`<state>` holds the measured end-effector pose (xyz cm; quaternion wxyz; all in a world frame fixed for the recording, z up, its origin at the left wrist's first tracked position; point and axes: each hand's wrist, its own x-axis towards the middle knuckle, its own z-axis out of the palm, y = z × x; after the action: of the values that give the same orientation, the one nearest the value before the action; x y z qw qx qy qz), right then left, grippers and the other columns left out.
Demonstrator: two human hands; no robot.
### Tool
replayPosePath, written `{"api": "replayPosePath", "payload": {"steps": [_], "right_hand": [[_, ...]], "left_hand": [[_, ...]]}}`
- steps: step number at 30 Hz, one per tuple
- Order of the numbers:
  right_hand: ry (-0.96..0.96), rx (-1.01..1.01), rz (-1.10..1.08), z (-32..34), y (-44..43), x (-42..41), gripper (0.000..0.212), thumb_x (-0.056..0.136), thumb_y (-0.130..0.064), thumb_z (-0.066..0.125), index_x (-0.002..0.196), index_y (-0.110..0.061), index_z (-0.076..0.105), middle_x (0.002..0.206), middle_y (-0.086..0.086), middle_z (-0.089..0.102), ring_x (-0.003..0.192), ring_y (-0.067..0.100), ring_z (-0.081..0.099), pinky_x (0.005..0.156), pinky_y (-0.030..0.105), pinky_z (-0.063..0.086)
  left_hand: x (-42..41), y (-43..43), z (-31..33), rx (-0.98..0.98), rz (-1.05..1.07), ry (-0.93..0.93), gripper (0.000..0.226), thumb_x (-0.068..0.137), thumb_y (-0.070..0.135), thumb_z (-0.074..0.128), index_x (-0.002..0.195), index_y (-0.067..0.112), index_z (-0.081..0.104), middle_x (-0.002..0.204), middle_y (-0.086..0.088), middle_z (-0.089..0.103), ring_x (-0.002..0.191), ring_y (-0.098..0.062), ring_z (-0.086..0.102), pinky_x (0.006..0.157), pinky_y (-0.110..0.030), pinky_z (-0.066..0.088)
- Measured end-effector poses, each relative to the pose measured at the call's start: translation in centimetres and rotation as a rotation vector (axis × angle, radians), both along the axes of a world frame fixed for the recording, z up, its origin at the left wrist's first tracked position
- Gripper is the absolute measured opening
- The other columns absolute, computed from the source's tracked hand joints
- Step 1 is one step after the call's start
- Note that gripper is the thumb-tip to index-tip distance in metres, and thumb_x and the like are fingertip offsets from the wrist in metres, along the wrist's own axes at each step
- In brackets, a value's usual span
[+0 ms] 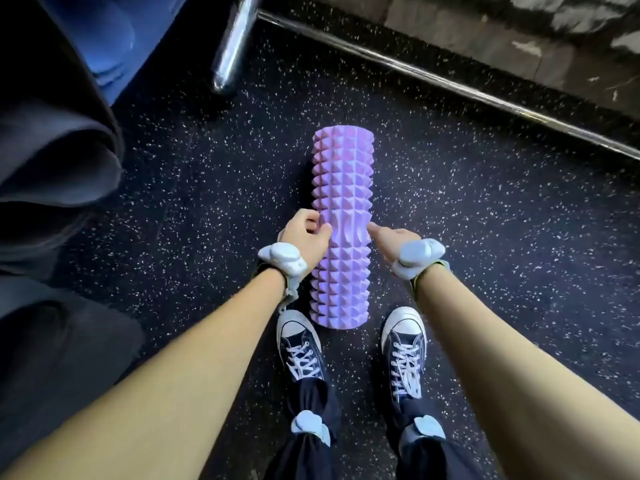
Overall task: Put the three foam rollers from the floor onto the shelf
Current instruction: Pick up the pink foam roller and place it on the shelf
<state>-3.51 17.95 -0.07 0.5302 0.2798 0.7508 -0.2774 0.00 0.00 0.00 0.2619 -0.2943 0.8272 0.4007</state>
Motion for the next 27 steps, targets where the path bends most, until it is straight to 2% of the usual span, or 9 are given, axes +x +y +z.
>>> {"api": "replayPosePath", "payload": {"steps": [4,7,11,13,15,18,21,23,27], "right_hand": [[0.083,-0.021,-0.293,-5.9,0.1,1.0,0.059,0.076,-0.069,0.06,0.111,-0.022,0.06,0.098,-0.001,0.062,0.086,0.019,0.059,0.087,0.024,0.041],[0.121,-0.077,-0.369,-9.0,0.0,1.3,0.086,0.072,-0.066,0.066,0.144,-0.022,0.048,0.135,-0.001,0.061,0.125,0.02,0.058,0.114,0.032,0.038],[0.136,-0.173,-0.429,-10.7,-0.1,1.2,0.085,0.081,-0.059,0.069,0.152,-0.025,0.037,0.154,0.0,0.046,0.139,0.019,0.047,0.119,0.037,0.034],[0.152,-0.214,-0.435,-11.2,-0.2,1.3,0.078,0.086,-0.053,0.068,0.151,-0.024,0.038,0.142,-0.002,0.054,0.121,0.017,0.057,0.097,0.03,0.052],[0.16,-0.286,-0.471,-11.7,-0.1,1.6,0.064,0.09,-0.048,0.067,0.145,-0.02,0.047,0.114,-0.007,0.061,0.094,0.011,0.058,0.07,0.016,0.05],[0.159,-0.346,-0.5,-11.9,0.0,1.9,0.036,0.091,-0.048,0.065,0.123,-0.03,0.063,0.106,-0.012,0.066,0.083,0.006,0.06,0.072,0.021,0.048],[0.182,-0.363,-0.461,-12.0,-0.2,2.0,0.046,0.085,-0.06,0.064,0.124,-0.036,0.066,0.112,-0.014,0.07,0.077,0.005,0.062,0.065,0.021,0.049],[0.187,-0.371,-0.472,-12.1,-0.2,2.1,0.039,0.087,-0.057,0.064,0.119,-0.035,0.068,0.103,-0.015,0.07,0.074,0.005,0.062,0.064,0.021,0.052],[0.212,-0.37,-0.473,-11.6,0.0,1.9,0.012,0.09,-0.05,0.065,0.098,-0.041,0.067,0.102,-0.02,0.07,0.093,0.011,0.068,0.09,0.034,0.054]], "left_hand": [[1.2,-0.2,-4.6,0.055,-0.078,-0.101,0.077,0.09,0.047,0.061,0.154,0.019,0.028,0.144,-0.012,0.047,0.126,-0.028,0.055,0.107,-0.048,0.043],[1.6,0.2,-7.3,0.027,-0.069,-0.131,0.09,0.092,0.055,0.057,0.159,0.017,0.011,0.159,-0.013,0.031,0.142,-0.03,0.038,0.115,-0.046,0.032],[1.0,0.5,-9.0,0.077,-0.047,-0.152,0.09,0.094,0.061,0.051,0.16,0.015,0.01,0.163,-0.012,0.025,0.148,-0.03,0.028,0.119,-0.042,0.025],[0.7,0.7,-9.5,0.107,-0.041,-0.16,0.09,0.094,0.062,0.05,0.16,0.015,0.01,0.162,-0.011,0.029,0.147,-0.031,0.032,0.118,-0.043,0.027],[0.6,0.8,-10.4,0.112,-0.032,-0.16,0.087,0.093,0.062,0.05,0.158,0.015,0.015,0.157,-0.013,0.039,0.141,-0.035,0.041,0.115,-0.045,0.033],[0.8,0.8,-10.8,0.113,-0.022,-0.147,0.092,0.087,0.069,0.049,0.156,0.018,0.017,0.151,-0.014,0.047,0.134,-0.036,0.047,0.111,-0.048,0.037],[0.8,0.8,-10.6,0.114,-0.021,-0.12,0.091,0.087,0.07,0.049,0.156,0.018,0.018,0.153,-0.01,0.045,0.137,-0.034,0.045,0.111,-0.048,0.037],[0.7,0.8,-10.4,0.131,-0.002,-0.119,0.088,0.088,0.068,0.051,0.154,0.019,0.021,0.152,-0.008,0.046,0.136,-0.032,0.046,0.112,-0.047,0.037],[0.4,0.6,-9.7,0.171,0.033,-0.144,0.091,0.082,0.072,0.051,0.154,0.024,0.022,0.151,-0.008,0.047,0.135,-0.031,0.047,0.112,-0.049,0.038]]}}
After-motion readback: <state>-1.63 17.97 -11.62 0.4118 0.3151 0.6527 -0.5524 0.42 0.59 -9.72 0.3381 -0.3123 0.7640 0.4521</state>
